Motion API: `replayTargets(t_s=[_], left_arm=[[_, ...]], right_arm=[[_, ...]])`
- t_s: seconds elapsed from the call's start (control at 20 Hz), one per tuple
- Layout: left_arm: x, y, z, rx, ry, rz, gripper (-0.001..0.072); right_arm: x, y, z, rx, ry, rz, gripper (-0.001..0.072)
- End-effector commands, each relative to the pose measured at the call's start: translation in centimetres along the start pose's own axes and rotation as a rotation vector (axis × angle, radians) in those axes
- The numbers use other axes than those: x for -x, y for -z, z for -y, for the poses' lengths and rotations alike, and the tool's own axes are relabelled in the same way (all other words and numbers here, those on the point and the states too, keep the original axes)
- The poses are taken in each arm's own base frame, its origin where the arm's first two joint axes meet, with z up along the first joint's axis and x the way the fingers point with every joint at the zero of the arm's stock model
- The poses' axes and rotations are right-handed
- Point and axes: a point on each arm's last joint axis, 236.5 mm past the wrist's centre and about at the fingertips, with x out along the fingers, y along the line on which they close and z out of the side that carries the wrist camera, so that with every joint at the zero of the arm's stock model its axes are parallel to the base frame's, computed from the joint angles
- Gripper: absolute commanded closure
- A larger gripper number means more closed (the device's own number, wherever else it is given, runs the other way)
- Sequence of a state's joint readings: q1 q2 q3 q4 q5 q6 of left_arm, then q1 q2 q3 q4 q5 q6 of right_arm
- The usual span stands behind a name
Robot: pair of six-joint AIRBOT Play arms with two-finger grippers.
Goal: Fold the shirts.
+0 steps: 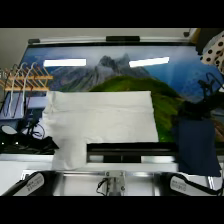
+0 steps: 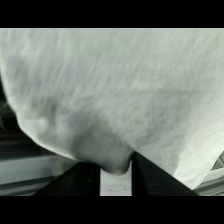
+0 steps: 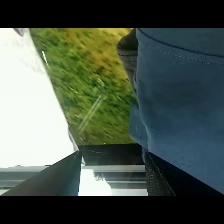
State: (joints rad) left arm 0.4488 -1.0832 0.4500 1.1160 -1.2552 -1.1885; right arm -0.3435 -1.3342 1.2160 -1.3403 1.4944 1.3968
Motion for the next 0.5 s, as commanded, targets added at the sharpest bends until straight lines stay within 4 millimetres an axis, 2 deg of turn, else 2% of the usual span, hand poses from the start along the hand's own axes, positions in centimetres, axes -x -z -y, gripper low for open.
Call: replayTargets(t_s=[0.0,0.05,0.15,0.25,0.35,0.45], left_arm=[[-0.4,-1.7,1.0,0.011,0.028,0.077,0.058],[-0.5,-1.6,1.1,0.006,0.03,0.074,0.0664],[-0.4,-1.3,1.2,0.004,0.034,0.061,0.0665],[-0.4,-0.8,1.5,-0.026,0.043,0.04,0.0665],[-0.2,-0.5,1.7,-0.055,0.047,0.036,0.0665],[-0.1,-0.5,1.8,-0.057,0.046,0.04,0.0665]], right_arm=[[-0.2,0.6,-0.2,-0.01,-0.012,-0.021,0.0195],[-0.6,1.0,-0.2,-0.015,-0.014,-0.036,0.0195],[-2.1,2.7,-0.9,-0.026,-0.058,-0.089,0.0195],[-4.0,4.9,-3.1,0.003,-0.132,-0.123,0.0195],[-6.3,7.0,-4.4,0.028,-0.135,-0.121,0.0195],[-8.7,9.1,-6.4,0.025,-0.187,-0.152,0.0064]])
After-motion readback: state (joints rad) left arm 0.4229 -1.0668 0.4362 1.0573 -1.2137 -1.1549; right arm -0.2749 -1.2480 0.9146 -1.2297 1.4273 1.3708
